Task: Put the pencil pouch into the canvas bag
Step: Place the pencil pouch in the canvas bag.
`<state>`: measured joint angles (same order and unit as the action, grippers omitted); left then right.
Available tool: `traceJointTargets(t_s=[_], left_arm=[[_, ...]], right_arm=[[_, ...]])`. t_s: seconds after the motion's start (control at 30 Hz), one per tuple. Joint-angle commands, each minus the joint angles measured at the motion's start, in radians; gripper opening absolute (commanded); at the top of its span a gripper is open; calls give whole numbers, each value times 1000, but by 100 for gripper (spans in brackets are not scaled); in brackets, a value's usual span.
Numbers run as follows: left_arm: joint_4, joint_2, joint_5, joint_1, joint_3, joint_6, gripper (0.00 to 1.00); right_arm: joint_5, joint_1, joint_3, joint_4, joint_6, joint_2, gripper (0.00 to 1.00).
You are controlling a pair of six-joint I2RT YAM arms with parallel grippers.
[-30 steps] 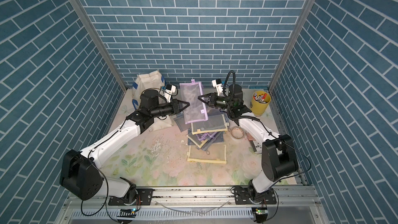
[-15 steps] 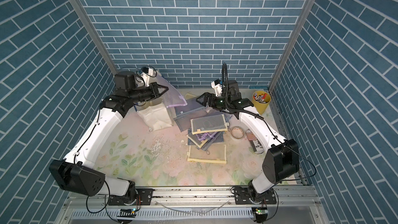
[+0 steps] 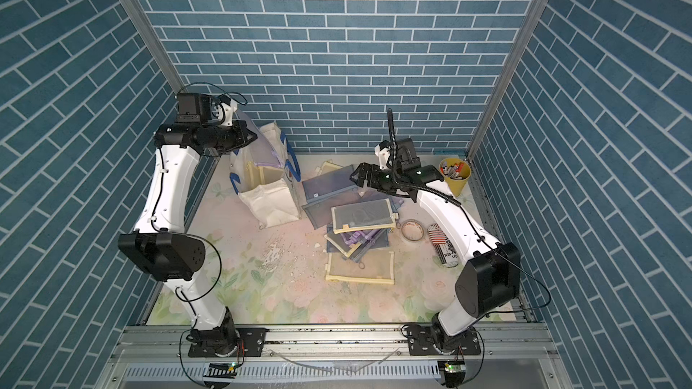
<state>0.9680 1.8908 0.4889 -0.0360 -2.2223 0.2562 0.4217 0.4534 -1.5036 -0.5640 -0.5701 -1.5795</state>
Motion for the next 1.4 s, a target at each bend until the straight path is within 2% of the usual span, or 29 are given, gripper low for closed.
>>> traceJointTargets(t_s=[0.0, 0.17, 0.33, 0.47, 0.6, 0.73, 0.87, 1.03, 1.1, 1.2, 1.37], left_arm=[[106, 44, -58, -13, -67, -76, 0], [118, 73, -41, -13, -36, -95, 0], [38, 72, 7, 1, 75, -64, 0], [35, 94, 0, 10, 118, -80, 0], [61, 139, -57, 34, 116, -126, 0], [38, 149, -67, 36, 157, -108, 0], [53, 134, -146, 36, 178, -90, 33], [55, 56, -298, 36, 205, -51, 58], [52, 5, -363, 47, 217, -51, 66], [48, -82, -438, 91, 228, -53, 70], [39, -226, -445, 236, 269, -56, 78]], right_arm=[[-11, -1, 7, -42, 29, 15, 99], [10, -4, -44, -66, 54, -32, 99], [23, -6, -65, -81, 70, -63, 99], [32, -12, -59, -81, 78, -62, 99], [43, -16, -41, -66, 74, -62, 99], [46, -17, -33, -60, 69, -61, 99], [31, -16, -16, -61, 69, -42, 99], [-17, -20, 5, -100, 49, -33, 99], [-45, -22, 9, -129, 37, -34, 99], [-80, -24, 37, -142, 16, -17, 99], [-85, -52, 122, -127, -37, 3, 98]])
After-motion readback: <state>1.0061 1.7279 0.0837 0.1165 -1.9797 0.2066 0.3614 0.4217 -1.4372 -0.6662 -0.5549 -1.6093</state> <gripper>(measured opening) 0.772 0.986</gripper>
